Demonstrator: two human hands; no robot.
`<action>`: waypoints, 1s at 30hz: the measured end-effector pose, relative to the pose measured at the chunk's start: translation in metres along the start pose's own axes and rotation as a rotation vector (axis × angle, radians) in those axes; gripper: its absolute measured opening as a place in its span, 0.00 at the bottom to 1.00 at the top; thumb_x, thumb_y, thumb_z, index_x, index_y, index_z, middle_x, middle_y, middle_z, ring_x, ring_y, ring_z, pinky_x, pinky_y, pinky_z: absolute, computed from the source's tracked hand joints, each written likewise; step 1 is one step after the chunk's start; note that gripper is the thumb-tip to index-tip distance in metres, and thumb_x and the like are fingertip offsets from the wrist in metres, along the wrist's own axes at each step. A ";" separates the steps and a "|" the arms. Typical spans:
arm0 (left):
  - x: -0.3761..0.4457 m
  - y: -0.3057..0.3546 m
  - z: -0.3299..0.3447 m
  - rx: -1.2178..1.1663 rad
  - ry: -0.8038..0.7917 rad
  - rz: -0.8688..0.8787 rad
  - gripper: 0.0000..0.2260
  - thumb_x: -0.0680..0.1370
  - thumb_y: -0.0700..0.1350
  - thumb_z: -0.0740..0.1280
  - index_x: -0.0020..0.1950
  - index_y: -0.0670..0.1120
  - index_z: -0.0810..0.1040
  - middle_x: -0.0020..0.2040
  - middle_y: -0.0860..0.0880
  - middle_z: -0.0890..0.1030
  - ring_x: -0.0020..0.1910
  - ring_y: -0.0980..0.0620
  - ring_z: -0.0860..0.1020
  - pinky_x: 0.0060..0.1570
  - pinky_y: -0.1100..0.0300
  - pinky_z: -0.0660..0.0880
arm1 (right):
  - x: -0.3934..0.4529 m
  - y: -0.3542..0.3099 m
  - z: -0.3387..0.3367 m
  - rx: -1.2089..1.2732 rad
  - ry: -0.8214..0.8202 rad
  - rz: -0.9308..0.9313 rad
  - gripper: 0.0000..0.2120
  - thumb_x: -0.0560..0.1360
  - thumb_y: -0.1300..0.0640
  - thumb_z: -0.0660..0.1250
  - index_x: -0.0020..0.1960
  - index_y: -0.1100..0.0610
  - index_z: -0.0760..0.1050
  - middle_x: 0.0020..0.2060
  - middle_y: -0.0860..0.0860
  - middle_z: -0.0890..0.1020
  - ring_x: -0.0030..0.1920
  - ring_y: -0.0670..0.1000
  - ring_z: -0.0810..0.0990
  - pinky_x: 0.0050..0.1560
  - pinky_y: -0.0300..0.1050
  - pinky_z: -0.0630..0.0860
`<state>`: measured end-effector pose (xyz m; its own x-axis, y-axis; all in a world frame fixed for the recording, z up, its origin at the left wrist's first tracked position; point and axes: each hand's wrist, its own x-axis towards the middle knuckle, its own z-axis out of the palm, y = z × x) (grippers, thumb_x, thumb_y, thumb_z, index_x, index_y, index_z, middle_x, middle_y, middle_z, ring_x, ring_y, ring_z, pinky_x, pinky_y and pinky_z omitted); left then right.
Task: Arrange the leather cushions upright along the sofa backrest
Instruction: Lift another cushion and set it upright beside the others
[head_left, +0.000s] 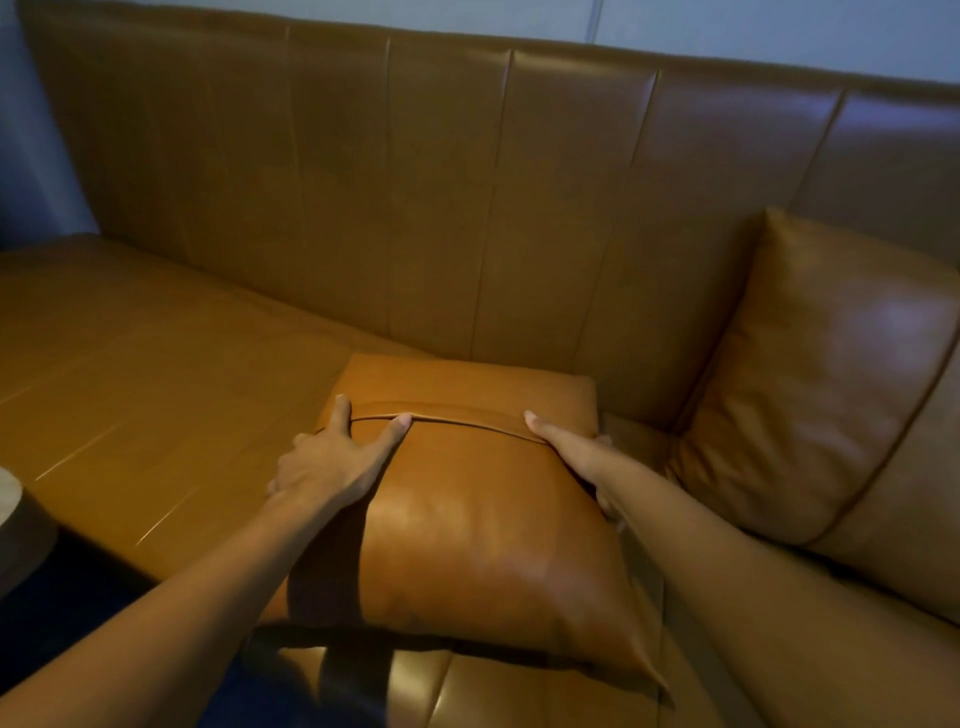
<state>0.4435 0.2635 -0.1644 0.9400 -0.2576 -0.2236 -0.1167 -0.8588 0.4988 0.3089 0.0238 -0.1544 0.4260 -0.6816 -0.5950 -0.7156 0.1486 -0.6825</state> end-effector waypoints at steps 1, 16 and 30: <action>-0.001 0.000 0.001 -0.007 0.007 -0.007 0.56 0.56 0.86 0.44 0.79 0.60 0.47 0.73 0.37 0.67 0.66 0.31 0.69 0.62 0.38 0.69 | 0.001 -0.002 -0.002 0.007 0.001 -0.007 0.68 0.55 0.26 0.77 0.81 0.50 0.44 0.77 0.58 0.63 0.72 0.66 0.67 0.67 0.68 0.66; -0.056 0.072 0.076 -0.918 -0.149 -0.139 0.71 0.48 0.71 0.76 0.78 0.57 0.36 0.79 0.44 0.59 0.74 0.37 0.62 0.64 0.42 0.66 | -0.002 -0.142 -0.091 -0.595 0.338 -0.721 0.63 0.50 0.22 0.74 0.76 0.53 0.64 0.73 0.57 0.72 0.70 0.61 0.72 0.68 0.50 0.71; -0.037 0.204 0.183 -1.200 0.056 0.014 0.67 0.55 0.64 0.79 0.79 0.52 0.36 0.80 0.44 0.55 0.77 0.40 0.55 0.71 0.43 0.63 | -0.030 -0.195 -0.144 -1.057 0.501 -1.396 0.49 0.62 0.25 0.69 0.74 0.50 0.65 0.68 0.52 0.77 0.68 0.58 0.73 0.64 0.61 0.71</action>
<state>0.3265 0.0163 -0.2078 0.9571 -0.2188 -0.1900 0.2180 0.1115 0.9696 0.3555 -0.0880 0.0579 0.9073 -0.0508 0.4173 -0.1157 -0.9845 0.1316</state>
